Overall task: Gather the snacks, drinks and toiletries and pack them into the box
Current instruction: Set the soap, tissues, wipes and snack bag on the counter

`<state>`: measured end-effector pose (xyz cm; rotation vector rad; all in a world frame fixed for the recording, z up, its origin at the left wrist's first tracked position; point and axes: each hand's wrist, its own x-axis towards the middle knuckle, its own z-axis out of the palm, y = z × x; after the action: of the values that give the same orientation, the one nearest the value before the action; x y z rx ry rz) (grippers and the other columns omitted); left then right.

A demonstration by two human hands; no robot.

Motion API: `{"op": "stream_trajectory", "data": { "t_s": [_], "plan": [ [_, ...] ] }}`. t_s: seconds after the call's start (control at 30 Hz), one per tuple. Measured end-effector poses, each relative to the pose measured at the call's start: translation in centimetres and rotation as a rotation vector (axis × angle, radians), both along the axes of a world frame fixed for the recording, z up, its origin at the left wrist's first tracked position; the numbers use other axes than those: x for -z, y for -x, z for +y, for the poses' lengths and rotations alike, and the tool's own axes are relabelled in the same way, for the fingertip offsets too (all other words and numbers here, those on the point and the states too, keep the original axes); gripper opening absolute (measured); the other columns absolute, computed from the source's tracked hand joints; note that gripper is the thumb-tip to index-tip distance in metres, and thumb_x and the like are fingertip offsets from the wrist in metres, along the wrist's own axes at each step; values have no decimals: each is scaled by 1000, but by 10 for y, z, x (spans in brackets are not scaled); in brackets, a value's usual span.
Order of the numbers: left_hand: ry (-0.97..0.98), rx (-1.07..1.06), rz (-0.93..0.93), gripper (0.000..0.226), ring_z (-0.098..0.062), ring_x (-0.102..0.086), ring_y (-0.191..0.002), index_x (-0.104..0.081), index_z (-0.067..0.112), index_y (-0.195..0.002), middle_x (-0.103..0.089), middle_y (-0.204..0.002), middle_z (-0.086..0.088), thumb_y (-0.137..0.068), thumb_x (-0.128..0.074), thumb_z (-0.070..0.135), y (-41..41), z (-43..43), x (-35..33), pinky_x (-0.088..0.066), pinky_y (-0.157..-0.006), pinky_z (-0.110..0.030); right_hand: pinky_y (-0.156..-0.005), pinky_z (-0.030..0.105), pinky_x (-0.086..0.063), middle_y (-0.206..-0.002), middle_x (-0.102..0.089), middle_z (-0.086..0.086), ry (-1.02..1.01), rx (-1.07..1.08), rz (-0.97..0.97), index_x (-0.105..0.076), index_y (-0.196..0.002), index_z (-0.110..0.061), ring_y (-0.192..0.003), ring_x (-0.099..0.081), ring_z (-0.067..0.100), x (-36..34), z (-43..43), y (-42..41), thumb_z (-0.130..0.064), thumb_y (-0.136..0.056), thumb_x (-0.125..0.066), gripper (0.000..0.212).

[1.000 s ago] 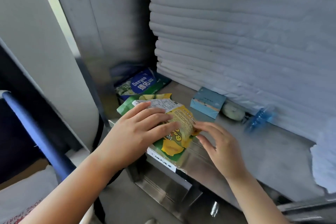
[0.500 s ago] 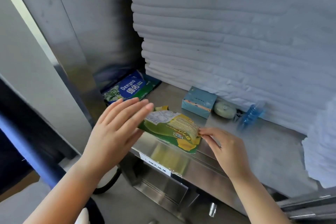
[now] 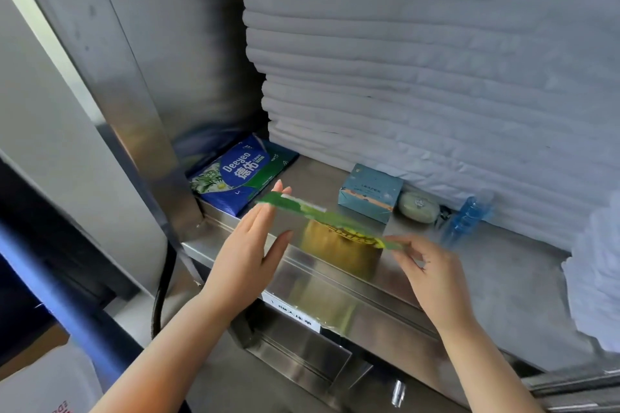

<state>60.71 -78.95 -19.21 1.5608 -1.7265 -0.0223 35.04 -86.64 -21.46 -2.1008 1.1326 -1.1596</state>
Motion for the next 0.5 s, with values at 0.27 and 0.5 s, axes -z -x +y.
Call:
{"op": "stream_trajectory", "data": {
  "t_s": [0.27, 0.5],
  "plan": [
    [11, 59, -17, 57, -3, -21, -138, -10, 22, -148, -24, -152, 1, -97, -33, 34, 9, -16, -2, -24, -108, -18, -83, 39, -55, -90, -73, -11, -257, 36, -201, -66, -93, -28, -87, -69, 8, -3, -21, -14, -15, -89, -61, 15],
    [-33, 85, -47, 71, 4, -1, -139, -8, 19, -150, 1, -158, -1, -91, -44, 32, 13, -23, 11, -17, -109, -19, -78, 13, -51, -100, -68, -18, -166, 95, -178, -56, -116, -28, -90, -64, -4, -6, -16, -22, -12, -85, -67, 37]
  ]
}}
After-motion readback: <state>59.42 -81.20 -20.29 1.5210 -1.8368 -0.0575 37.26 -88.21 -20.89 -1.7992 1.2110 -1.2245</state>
